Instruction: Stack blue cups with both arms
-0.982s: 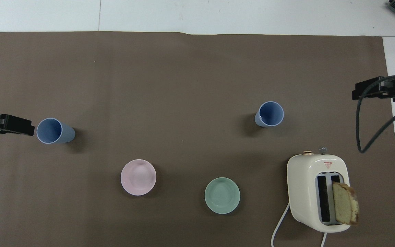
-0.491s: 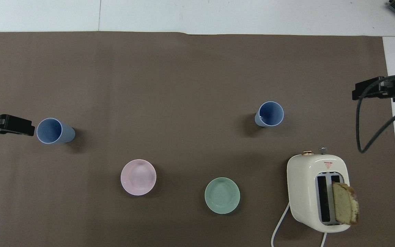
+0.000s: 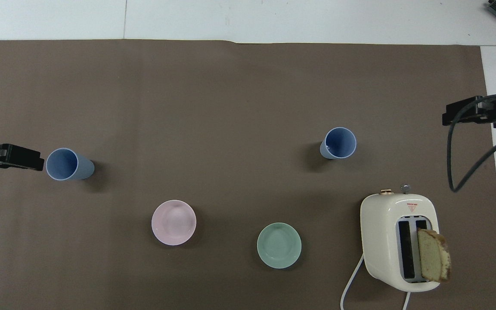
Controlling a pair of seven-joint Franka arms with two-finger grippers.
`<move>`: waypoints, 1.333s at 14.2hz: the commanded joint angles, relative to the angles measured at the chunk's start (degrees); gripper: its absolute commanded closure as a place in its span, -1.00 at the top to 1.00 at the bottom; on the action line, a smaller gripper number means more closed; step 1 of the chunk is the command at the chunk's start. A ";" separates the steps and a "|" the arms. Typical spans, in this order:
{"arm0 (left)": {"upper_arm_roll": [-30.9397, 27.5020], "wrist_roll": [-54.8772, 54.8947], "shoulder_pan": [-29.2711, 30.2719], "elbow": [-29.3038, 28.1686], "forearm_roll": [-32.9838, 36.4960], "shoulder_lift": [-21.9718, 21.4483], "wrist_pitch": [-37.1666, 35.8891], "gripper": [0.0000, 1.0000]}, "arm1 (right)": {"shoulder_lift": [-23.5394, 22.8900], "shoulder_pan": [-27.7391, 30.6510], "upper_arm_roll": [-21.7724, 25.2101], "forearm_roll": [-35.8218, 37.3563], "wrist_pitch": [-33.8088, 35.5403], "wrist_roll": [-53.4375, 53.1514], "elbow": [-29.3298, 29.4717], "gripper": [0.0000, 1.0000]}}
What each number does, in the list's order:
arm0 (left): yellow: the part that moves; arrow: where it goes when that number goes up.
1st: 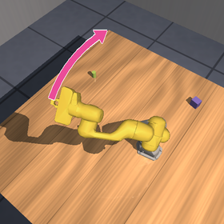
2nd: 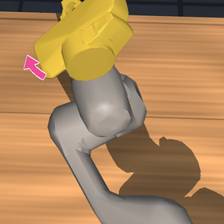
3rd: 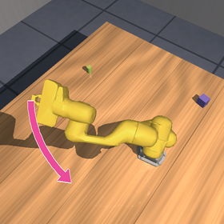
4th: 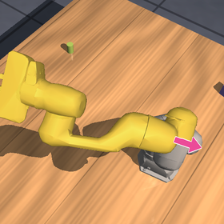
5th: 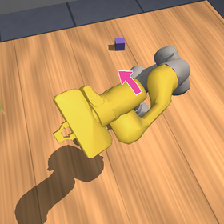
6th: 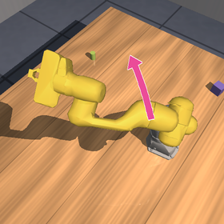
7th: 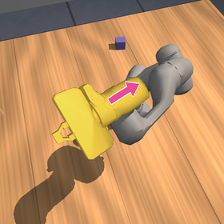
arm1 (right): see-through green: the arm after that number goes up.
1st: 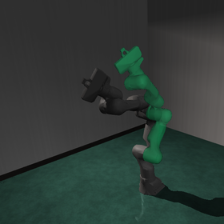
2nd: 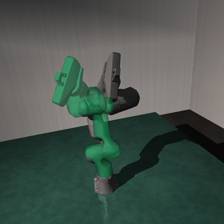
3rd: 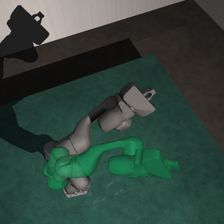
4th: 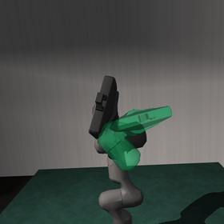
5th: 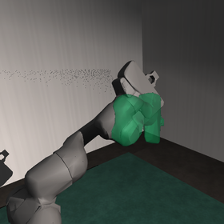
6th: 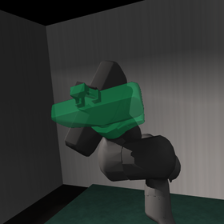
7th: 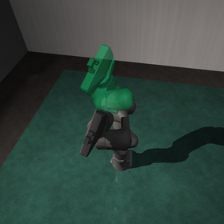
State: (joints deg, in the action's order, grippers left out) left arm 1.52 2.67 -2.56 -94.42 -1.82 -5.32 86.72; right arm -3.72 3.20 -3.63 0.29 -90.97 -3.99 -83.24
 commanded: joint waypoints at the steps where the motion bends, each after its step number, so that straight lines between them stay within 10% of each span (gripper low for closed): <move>1: -0.12 -0.38 -0.43 -1.64 0.59 -1.19 1.17 1.00 | 1.26 0.40 0.12 -1.26 0.09 1.53 -1.40 1.00; 19: -0.56 -0.91 2.71 -2.08 0.58 0.13 4.15 1.00 | 1.26 0.40 0.12 -1.26 0.09 1.53 -1.40 1.00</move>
State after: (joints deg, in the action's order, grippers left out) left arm 1.11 2.16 -2.08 -94.78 -1.81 -5.27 88.05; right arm -3.72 3.20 -3.63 0.29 -90.97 -3.99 -83.24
